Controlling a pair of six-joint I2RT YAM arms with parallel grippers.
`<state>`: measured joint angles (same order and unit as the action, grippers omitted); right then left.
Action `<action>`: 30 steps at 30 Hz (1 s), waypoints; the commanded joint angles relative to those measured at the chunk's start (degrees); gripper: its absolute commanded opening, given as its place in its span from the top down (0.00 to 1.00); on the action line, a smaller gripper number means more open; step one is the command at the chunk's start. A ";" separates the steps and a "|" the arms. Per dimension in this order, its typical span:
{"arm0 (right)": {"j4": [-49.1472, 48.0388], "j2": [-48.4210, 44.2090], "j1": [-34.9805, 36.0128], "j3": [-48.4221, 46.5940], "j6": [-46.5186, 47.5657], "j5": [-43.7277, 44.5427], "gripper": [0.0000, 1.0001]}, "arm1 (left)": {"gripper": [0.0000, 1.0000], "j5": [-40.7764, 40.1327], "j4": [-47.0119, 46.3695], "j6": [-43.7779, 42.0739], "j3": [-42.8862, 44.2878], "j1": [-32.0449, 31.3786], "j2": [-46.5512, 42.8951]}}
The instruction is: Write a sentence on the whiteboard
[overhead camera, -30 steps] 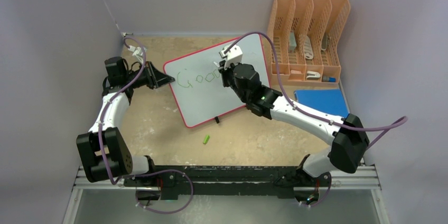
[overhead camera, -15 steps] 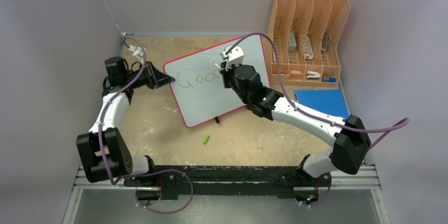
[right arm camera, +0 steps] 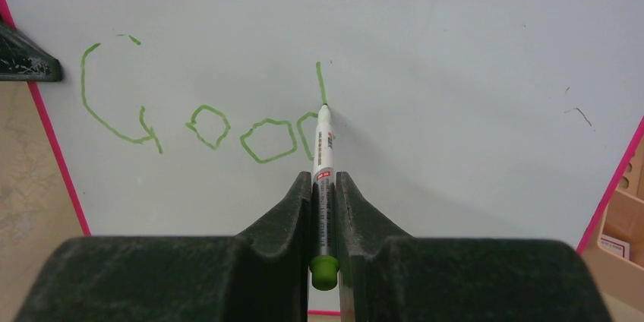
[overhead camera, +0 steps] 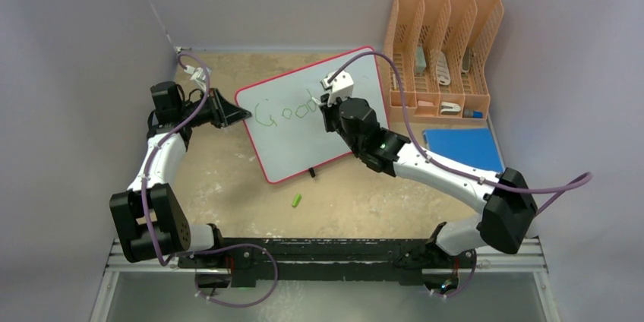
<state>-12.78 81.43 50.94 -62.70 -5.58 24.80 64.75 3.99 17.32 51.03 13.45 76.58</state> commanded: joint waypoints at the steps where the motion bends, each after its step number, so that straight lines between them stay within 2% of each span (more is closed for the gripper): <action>1: -0.16 -1.79 -0.22 0.68 -0.98 1.29 1.00 | 1.00 -1.68 1.36 -1.50 0.29 -1.13 -0.20; 30: 2.62 -4.34 -0.22 4.75 -3.15 -0.12 1.00 | 1.00 -1.59 1.28 -1.41 0.25 -1.23 -0.20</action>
<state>-10.46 78.56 50.94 -58.46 -7.90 24.49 64.77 3.99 17.32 51.03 13.45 76.58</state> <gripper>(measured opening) 0.150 0.125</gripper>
